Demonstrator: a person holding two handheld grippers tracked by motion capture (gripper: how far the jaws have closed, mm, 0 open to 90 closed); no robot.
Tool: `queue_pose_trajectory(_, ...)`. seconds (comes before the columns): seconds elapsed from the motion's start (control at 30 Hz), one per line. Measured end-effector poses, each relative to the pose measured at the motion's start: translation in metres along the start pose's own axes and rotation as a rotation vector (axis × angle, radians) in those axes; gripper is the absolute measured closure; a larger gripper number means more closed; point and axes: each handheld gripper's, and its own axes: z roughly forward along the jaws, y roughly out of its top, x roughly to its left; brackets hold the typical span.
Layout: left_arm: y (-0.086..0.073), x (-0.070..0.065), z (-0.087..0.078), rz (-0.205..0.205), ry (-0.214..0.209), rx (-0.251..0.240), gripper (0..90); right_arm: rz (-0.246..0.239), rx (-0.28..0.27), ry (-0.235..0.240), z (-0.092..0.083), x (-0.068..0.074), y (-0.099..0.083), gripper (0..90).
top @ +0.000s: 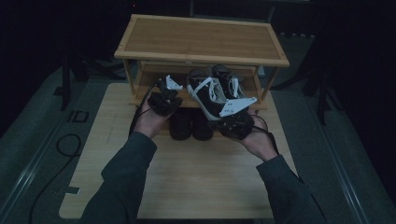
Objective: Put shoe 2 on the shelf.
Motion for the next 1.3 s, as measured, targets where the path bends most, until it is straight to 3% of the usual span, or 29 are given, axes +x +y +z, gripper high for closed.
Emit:
queue_pose_trajectory(0.3, 0.014, 0.002, 0.017, -0.009, 0.029, -0.002, 90.0, 0.029, 0.013, 0.012, 0.005, -0.002, -0.017, 89.8)
queue_pose_trajectory(0.47, 0.023, -0.001, 0.028, 0.005, 0.051, 0.015, 90.0, 0.048, 0.019, 0.01, 0.005, -0.006, -0.026, 89.8)
queue_pose_trajectory(0.53, 0.025, -0.002, 0.033, 0.011, 0.078, 0.041, 90.0, 0.048, 0.024, 0.006, 0.005, -0.006, -0.028, 89.8)
queue_pose_trajectory(0.63, 0.026, -0.003, 0.038, -0.014, 0.085, 0.04, 90.0, 0.052, 0.023, 0.004, 0.004, -0.007, -0.031, 89.8)
queue_pose_trajectory(0.77, 0.028, -0.002, 0.042, -0.01, 0.096, 0.05, 90.0, 0.06, 0.021, 0.002, 0.002, -0.009, -0.034, 89.8)
queue_pose_trajectory(0.87, 0.029, -0.001, 0.048, -0.01, 0.126, 0.063, 90.0, 0.059, 0.027, -0.006, 0.002, -0.01, -0.037, 89.8)
queue_pose_trajectory(1.2, 0.031, -0.005, 0.05, -0.002, 0.162, 0.077, 90.0, 0.06, 0.016, -0.01, 0.002, -0.015, -0.043, 89.8)
queue_pose_trajectory(1.3, 0.031, -0.003, 0.051, -0.01, 0.163, 0.079, 90.0, 0.056, -0.008, -0.002, -0.001, -0.015, -0.042, 89.8)
